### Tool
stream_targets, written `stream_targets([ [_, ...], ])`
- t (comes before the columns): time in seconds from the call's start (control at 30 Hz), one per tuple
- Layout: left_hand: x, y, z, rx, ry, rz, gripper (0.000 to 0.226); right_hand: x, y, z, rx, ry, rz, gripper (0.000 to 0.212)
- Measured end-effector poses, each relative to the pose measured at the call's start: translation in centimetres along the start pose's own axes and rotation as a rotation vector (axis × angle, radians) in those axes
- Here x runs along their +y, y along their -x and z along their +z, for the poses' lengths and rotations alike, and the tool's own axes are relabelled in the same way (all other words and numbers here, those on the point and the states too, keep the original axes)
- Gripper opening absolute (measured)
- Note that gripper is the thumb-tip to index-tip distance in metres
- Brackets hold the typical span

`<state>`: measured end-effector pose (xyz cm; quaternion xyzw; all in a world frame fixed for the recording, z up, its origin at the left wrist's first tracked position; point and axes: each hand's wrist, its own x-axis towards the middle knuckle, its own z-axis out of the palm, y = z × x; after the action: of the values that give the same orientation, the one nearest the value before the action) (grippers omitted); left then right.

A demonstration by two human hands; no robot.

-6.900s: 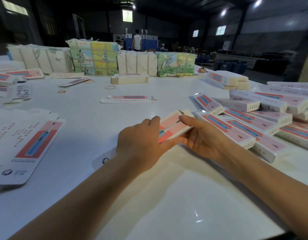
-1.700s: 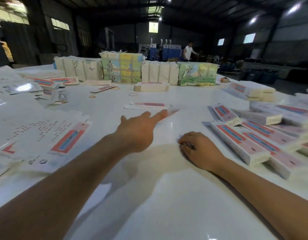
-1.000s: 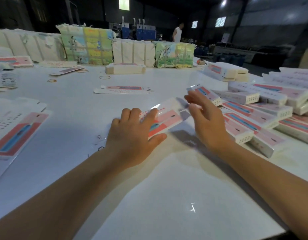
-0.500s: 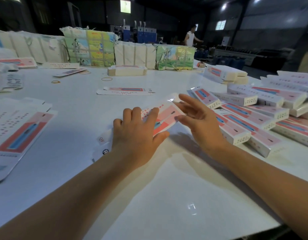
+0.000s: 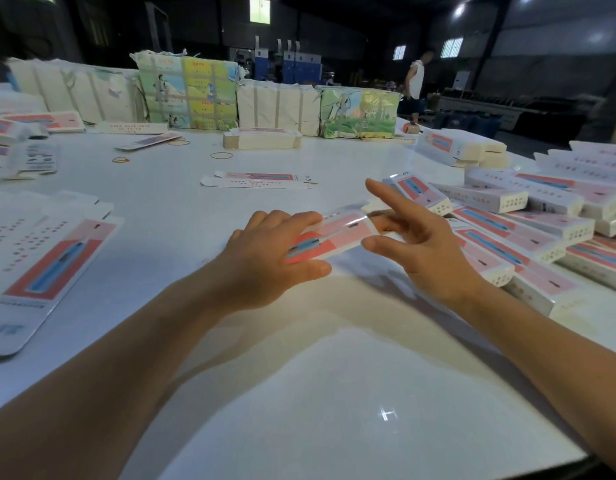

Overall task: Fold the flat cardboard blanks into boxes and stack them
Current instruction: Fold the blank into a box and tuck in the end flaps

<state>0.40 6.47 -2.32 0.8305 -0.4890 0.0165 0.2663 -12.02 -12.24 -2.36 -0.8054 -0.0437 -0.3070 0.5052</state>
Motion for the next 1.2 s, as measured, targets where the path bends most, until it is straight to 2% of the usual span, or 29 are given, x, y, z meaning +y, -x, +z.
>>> stream_targets([
  [0.1,0.2,0.2,-0.1,-0.018,0.078,0.009,0.068,0.1,-0.1,0.2,0.014,-0.04,0.019,0.063],
  [0.2,0.1,0.1,-0.1,0.002,0.001,0.023,0.064,0.2,-0.1,0.6,0.034,-0.04,0.036,0.061],
  [0.33,-0.1,-0.3,-0.1,0.044,-0.254,0.004,0.07,0.2,0.1,1.2,0.075,0.211,0.041,0.056],
  [0.43,-0.5,-0.4,-0.5,0.142,-0.375,0.008,0.072,0.4,-0.2,1.0,0.245,0.391,0.063,0.052],
  [0.5,-0.7,-0.4,-0.9,0.184,-0.371,-0.025,0.075,0.4,-0.4,0.9,0.36,0.408,0.13,0.039],
  [0.6,-0.4,-0.3,-0.7,0.165,-0.361,-0.032,0.075,0.3,-0.4,1.7,0.31,0.413,0.166,0.011],
  [0.77,0.2,0.0,-0.1,0.202,-0.371,0.042,0.07,-0.5,0.2,2.6,0.215,0.595,0.059,0.027],
  [0.9,0.5,-0.1,0.4,0.215,-0.365,0.091,0.069,-0.8,0.6,3.4,0.16,0.587,0.03,0.021],
  [0.97,0.4,-0.1,0.5,0.211,-0.344,0.089,0.069,-0.8,0.5,3.4,0.181,0.46,0.078,0.018],
  [1.1,0.3,0.0,0.5,0.2,-0.341,0.12,0.069,-0.6,0.0,2.8,0.179,0.234,0.28,0.058],
  [1.17,0.5,0.1,0.8,0.2,-0.388,0.16,0.071,-0.3,-0.3,2.4,0.173,0.205,0.348,0.06],
  [1.2,0.6,0.1,0.9,0.198,-0.417,0.175,0.072,-0.3,-0.4,2.3,0.173,0.21,0.369,0.054],
])
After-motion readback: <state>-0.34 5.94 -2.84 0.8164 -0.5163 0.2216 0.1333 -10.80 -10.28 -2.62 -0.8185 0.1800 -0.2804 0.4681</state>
